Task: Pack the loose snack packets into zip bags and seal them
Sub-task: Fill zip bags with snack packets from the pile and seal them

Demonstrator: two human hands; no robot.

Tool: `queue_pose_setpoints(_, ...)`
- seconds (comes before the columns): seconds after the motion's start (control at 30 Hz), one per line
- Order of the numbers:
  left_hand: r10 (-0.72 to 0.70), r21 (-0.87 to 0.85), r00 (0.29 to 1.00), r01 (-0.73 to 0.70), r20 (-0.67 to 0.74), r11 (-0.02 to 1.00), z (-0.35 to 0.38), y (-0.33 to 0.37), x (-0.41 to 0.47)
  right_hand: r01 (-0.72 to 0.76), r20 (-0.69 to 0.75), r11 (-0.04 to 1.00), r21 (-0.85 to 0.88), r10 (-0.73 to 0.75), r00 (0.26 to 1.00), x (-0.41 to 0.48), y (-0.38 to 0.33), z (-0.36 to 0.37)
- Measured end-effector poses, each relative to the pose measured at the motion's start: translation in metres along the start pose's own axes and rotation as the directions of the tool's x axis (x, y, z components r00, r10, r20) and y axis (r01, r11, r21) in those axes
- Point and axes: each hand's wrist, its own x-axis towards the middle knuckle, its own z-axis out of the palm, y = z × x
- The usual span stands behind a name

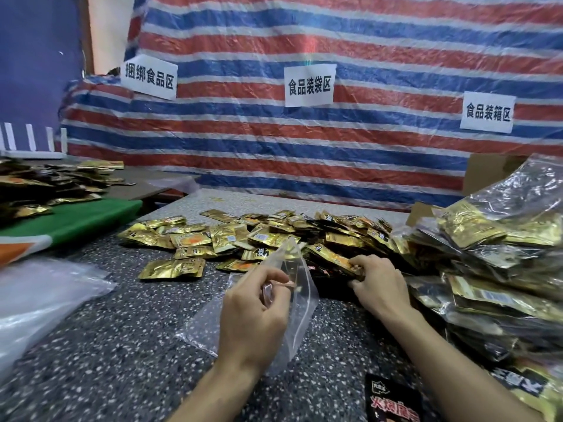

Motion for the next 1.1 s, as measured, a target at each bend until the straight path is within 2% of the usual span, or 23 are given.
queue_pose_setpoints(0.1,-0.013,0.010,1.000,0.013,0.019,1.000,0.000,-0.002,-0.002,0.009,0.063,0.986,0.164,-0.019,0.998,-0.007,0.005,-0.015)
queue_pose_setpoints(0.2,-0.024,0.021,1.000,0.024,0.010,0.999,0.000,-0.002,-0.002,0.023,-0.019,0.940,0.340,-0.018,1.000,-0.008,0.007,-0.026)
queue_pose_setpoints(0.33,-0.064,0.048,0.998,0.063,0.028,0.997,0.004,-0.005,-0.002,0.070,-0.121,0.764,0.641,0.011,0.993,-0.004,-0.001,-0.043)
queue_pose_setpoints(0.47,-0.066,0.103,0.997,0.061,0.037,0.993,0.005,-0.004,-0.002,-0.057,-0.001,0.522,0.851,0.111,0.994,-0.004,-0.015,-0.063)
queue_pose_setpoints(0.57,-0.075,0.104,0.996,0.070,0.045,0.992,0.004,0.000,-0.003,-0.145,0.099,0.387,0.911,0.138,0.985,-0.006,-0.026,-0.075)
queue_pose_setpoints(0.63,-0.117,0.109,0.992,0.111,0.046,0.988,0.004,0.000,-0.004,-0.188,0.168,0.306,0.933,0.091,0.982,-0.008,-0.032,-0.081)
queue_pose_setpoints(0.77,-0.176,0.124,0.983,0.169,0.049,0.978,0.004,-0.001,-0.005,-0.206,0.226,0.246,0.947,-0.052,0.973,-0.010,-0.040,-0.091)
queue_pose_setpoints(0.93,-0.188,0.182,0.980,0.175,0.058,0.968,0.003,-0.001,-0.003,-0.281,0.281,0.075,0.957,0.011,0.960,-0.010,-0.038,-0.097)
queue_pose_setpoints(1.0,-0.197,0.161,0.977,0.182,0.081,0.970,0.004,-0.002,-0.005,-0.311,0.314,0.075,0.947,-0.020,0.949,-0.012,-0.042,-0.096)
queue_pose_setpoints(1.03,-0.199,0.148,0.975,0.183,0.098,0.972,0.005,-0.003,-0.005,-0.310,0.315,0.111,0.944,-0.029,0.949,-0.014,-0.046,-0.094)
queue_pose_setpoints(1.1,-0.214,0.111,0.970,0.201,0.115,0.973,0.006,-0.004,-0.005,-0.272,0.285,0.251,0.929,-0.014,0.958,-0.018,-0.054,-0.088)
